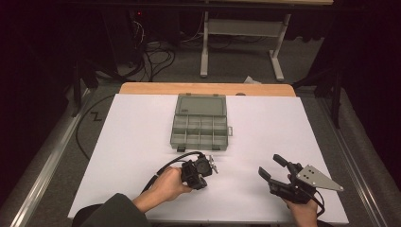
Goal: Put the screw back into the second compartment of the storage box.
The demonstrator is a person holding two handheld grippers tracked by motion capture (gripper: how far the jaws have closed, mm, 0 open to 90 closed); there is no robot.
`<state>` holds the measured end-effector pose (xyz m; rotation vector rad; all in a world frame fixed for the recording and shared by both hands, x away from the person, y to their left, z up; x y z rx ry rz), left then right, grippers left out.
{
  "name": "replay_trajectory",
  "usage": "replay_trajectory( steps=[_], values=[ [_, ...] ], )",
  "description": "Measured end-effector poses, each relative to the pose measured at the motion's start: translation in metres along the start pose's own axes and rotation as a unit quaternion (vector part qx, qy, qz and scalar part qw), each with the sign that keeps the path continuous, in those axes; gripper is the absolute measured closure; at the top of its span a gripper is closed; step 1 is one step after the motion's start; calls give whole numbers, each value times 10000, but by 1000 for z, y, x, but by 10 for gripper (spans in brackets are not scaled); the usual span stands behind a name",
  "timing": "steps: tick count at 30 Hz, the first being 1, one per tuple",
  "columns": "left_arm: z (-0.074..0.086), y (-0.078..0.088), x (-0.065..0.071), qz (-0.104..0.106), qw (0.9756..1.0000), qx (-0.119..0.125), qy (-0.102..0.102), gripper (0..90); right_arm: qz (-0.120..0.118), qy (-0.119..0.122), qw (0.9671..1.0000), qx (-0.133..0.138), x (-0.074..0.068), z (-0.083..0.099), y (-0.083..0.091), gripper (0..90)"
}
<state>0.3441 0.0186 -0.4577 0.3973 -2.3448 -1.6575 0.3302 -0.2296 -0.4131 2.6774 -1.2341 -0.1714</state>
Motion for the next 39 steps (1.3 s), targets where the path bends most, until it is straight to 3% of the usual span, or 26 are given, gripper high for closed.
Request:
replay_trajectory(
  steps=[17, 39],
  values=[
    [1, 3, -2, 39, 10000, 56, 37, 870, 18, -8, 10000, 28, 0, -1, 1, 307],
    [1, 30, -12, -32, 9989, 410, 218, 871, 16, 37, 10000, 28, 1, -1, 1, 307]
  ],
)
Point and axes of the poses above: each handheld gripper's, and its own axes: y roughly backward along the jaws, z roughly out of its underside, x roughly to its right, the point moved 6 cm from there along -y, roughly forward along the jaws
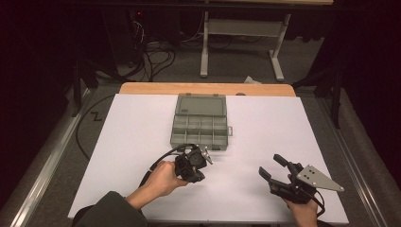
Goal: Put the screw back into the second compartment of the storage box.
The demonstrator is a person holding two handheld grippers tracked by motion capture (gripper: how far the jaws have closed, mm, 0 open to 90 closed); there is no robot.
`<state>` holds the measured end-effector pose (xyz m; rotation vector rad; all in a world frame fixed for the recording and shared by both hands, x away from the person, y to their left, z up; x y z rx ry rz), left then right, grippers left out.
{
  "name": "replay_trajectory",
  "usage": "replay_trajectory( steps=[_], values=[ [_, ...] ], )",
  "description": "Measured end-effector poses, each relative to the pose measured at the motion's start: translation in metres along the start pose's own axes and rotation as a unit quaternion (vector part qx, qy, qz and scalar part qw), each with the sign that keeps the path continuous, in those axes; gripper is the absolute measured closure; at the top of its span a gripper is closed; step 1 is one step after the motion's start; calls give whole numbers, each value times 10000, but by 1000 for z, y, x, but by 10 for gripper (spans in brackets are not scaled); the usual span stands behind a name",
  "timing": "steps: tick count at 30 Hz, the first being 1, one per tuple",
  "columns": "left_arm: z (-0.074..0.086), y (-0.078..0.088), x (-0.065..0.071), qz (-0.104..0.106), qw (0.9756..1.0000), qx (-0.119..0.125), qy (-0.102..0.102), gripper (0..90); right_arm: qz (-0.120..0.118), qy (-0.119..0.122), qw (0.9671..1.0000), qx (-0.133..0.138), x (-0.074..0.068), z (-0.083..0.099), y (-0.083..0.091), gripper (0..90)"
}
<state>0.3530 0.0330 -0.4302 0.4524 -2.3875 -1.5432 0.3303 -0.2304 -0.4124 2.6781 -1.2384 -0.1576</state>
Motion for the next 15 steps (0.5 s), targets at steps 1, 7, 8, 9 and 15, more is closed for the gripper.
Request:
replay_trajectory(
  steps=[1, 7, 8, 9, 15],
  values=[
    [0, 1, -1, -5, 10000, 5, 3, 870, 3, -15, 10000, -11, 0, 0, 0, 307],
    [-3, 9, -7, -55, 9999, 84, 79, 870, 2, -14, 10000, -12, 0, 0, 0, 307],
    [-3, 11, -8, -71, 9999, 100, 60, 870, 2, -20, 10000, -15, 0, 0, 0, 307],
    [-3, 12, -8, -78, 9999, 112, 85, 870, 0, -7, 10000, -8, 0, 0, 0, 307],
    [-9, 25, -19, -176, 9995, 203, 161, 871, 9, -30, 10000, -5, 0, 0, 0, 307]
  ],
)
Point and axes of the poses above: each handheld gripper's, and its own axes: y roughly backward along the jaws, z roughly out of its underside, x roughly to its right, the point moved 6 cm from there along -y, roughly forward along the jaws
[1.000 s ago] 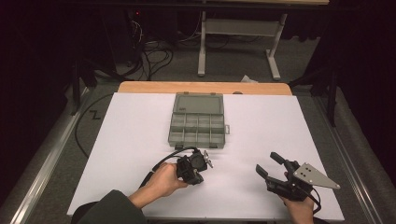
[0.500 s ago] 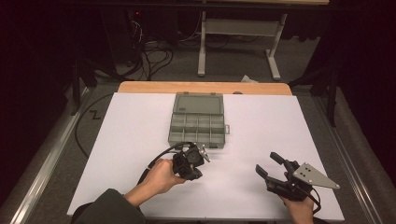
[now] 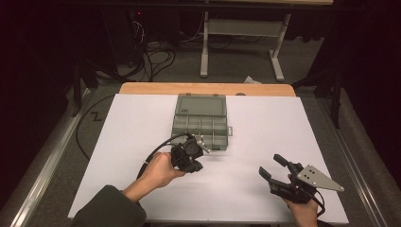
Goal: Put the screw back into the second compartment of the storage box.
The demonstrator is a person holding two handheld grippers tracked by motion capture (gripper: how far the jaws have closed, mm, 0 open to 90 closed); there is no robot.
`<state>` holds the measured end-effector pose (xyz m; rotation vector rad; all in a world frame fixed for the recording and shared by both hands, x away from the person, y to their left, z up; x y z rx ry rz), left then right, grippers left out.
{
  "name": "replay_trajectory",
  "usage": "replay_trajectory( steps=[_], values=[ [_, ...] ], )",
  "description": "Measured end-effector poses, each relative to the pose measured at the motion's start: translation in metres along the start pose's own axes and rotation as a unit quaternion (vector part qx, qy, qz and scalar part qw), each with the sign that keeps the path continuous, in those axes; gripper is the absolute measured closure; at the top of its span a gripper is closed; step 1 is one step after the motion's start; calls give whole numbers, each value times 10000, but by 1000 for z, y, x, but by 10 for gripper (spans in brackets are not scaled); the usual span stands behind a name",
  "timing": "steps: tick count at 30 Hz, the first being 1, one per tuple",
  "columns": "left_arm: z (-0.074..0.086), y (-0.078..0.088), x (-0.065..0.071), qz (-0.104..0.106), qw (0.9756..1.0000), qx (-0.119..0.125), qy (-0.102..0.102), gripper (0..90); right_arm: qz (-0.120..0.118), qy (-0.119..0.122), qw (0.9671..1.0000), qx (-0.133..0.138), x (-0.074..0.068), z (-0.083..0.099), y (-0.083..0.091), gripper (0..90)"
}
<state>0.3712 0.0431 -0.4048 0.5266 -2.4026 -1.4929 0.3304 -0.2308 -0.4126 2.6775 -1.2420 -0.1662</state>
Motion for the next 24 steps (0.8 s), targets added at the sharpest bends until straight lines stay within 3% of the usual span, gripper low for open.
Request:
replay_trajectory(
  steps=[24],
  values=[
    [-23, 22, -42, -140, 9988, 165, 439, 871, -17, 34, 10000, 5, -1, 0, 0, 307]
  ],
)
Point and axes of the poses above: each handheld gripper's, and its own axes: y roughly backward along the jaws, z roughly out of its underside, x roughly to its right, the point moved 6 cm from there along -y, roughly forward along the jaws
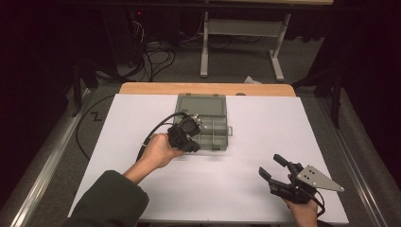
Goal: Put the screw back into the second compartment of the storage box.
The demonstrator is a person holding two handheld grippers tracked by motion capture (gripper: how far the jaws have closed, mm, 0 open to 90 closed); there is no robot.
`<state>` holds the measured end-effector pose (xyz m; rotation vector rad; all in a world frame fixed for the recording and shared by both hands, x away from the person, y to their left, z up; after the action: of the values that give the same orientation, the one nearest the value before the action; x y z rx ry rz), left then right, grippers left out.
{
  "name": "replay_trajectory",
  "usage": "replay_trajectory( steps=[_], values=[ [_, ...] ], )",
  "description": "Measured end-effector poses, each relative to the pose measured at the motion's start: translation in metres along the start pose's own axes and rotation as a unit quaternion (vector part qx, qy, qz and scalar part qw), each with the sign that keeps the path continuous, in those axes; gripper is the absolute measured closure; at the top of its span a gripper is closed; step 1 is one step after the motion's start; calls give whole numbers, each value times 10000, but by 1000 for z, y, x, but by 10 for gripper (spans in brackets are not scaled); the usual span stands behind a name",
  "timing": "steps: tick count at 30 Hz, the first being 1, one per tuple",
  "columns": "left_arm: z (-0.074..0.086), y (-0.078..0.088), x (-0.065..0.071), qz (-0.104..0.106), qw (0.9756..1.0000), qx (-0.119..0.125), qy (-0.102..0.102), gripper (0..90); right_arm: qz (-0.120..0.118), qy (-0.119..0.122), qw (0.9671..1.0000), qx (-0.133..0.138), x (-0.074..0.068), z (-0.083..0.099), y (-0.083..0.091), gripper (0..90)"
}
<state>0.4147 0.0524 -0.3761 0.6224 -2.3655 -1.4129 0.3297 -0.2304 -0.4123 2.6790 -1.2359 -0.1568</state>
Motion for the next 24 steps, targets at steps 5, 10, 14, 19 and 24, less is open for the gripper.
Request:
replay_trajectory(
  steps=[5, 10, 14, 19, 24],
  values=[
    [-5, 1, -9, -34, 9999, 15, 123, 871, -4, -5, 10000, -3, 1, 0, 0, 307],
    [-8, 0, -21, -68, 9996, 41, 286, 871, -7, -5, 10000, 4, 0, 0, 0, 307],
    [-12, 1, -31, -115, 9990, 88, 433, 871, -5, -23, 10000, -4, 0, 0, 0, 307],
    [-15, -2, -42, -156, 9981, 74, 597, 871, -7, -14, 10000, 0, 0, 0, 0, 307],
    [-18, -5, -50, -178, 9975, 51, 684, 871, -15, -3, 10000, 0, 0, 0, -1, 307]
  ],
)
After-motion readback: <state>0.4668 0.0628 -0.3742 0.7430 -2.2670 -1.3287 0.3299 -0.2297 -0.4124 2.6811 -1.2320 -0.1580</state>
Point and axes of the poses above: each handheld gripper's, and its own axes: y roughly backward along the jaws, z roughly out of its underside, x roughly to its right, the point moved 6 cm from there along -y, roughly forward along the jaws
